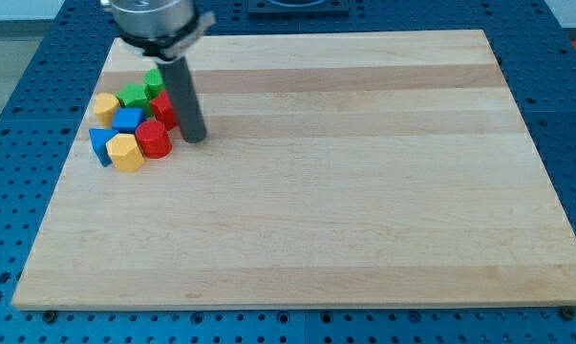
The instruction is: Slightly move the green circle into the green star
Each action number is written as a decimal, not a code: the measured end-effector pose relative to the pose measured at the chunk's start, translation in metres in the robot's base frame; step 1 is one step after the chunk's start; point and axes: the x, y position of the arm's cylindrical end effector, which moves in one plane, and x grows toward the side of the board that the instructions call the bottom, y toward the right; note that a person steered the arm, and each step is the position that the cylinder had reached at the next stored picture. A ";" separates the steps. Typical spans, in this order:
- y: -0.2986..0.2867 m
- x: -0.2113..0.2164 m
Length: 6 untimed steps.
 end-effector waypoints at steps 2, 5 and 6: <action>0.015 -0.052; -0.053 -0.123; -0.072 -0.123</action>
